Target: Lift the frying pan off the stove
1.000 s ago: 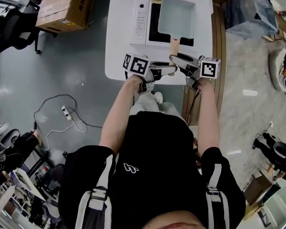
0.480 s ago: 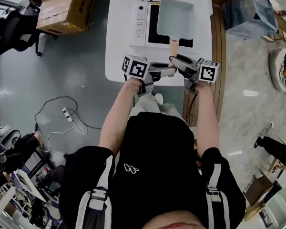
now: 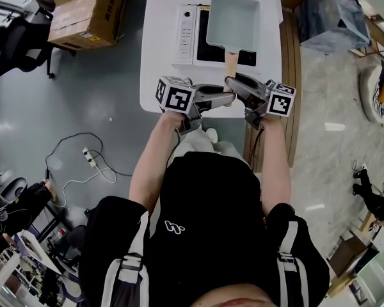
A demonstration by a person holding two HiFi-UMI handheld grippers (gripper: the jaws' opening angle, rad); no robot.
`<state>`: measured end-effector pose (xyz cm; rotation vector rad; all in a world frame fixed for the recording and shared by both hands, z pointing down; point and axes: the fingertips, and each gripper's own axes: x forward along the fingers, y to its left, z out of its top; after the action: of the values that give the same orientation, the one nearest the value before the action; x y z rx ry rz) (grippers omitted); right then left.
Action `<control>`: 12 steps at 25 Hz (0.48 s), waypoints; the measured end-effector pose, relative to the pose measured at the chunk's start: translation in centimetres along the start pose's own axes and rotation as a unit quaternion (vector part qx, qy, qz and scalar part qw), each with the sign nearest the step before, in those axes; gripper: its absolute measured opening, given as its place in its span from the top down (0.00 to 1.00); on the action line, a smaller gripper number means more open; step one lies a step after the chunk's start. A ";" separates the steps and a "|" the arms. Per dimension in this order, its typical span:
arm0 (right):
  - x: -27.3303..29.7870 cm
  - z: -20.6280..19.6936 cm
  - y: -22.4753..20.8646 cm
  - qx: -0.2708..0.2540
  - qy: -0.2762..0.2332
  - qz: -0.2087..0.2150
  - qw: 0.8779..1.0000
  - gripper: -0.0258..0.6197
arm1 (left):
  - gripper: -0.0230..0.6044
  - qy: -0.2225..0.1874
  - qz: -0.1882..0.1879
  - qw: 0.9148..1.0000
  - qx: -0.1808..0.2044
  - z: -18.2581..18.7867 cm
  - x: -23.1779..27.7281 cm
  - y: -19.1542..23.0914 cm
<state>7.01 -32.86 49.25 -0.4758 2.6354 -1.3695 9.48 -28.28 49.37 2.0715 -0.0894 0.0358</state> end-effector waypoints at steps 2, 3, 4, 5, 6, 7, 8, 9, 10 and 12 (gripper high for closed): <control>0.1 0.3 1.1 -0.008 0.000 0.002 1.000 0.67 | 0.71 0.000 0.002 1.000 0.011 0.3 -0.3 -1.1; 0.2 0.4 1.6 -0.011 0.001 0.004 1.000 0.67 | 0.71 0.000 0.003 1.000 0.016 0.4 -0.5 -1.6; 0.2 0.6 2.1 -0.015 0.001 0.006 1.000 0.67 | 0.71 0.000 0.003 1.000 0.020 0.5 -0.6 -2.1; 0.2 0.7 2.6 -0.020 0.002 0.008 1.000 0.67 | 0.71 -0.001 0.003 1.000 0.025 0.6 -0.7 -2.6; 0.2 0.9 3.1 -0.024 0.002 0.011 1.000 0.67 | 0.71 -0.002 0.002 1.000 0.029 0.6 -0.8 -3.0; 0.2 1.0 3.5 -0.029 0.003 0.012 1.000 0.67 | 0.71 -0.005 0.001 0.999 0.033 0.7 -0.9 -3.4; 0.2 1.1 4.0 -0.033 0.004 0.014 0.999 0.67 | 0.71 -0.007 0.000 0.999 0.036 0.8 -1.0 -3.8; 0.2 1.2 4.4 -0.037 0.005 0.015 0.999 0.67 | 0.71 -0.008 -0.001 0.999 0.040 0.8 -1.0 -4.2; 0.1 1.2 4.7 -0.041 0.007 0.015 0.999 0.67 | 0.71 -0.008 -0.001 0.999 0.044 0.8 -1.1 -4.5; 0.1 1.2 5.2 -0.047 0.010 0.015 0.999 0.67 | 0.71 -0.007 0.000 0.999 0.051 0.7 -1.2 -4.9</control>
<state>6.08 -31.07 44.31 -0.4335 2.7220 -1.2520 8.71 -26.50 44.68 2.1739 -0.0976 0.0249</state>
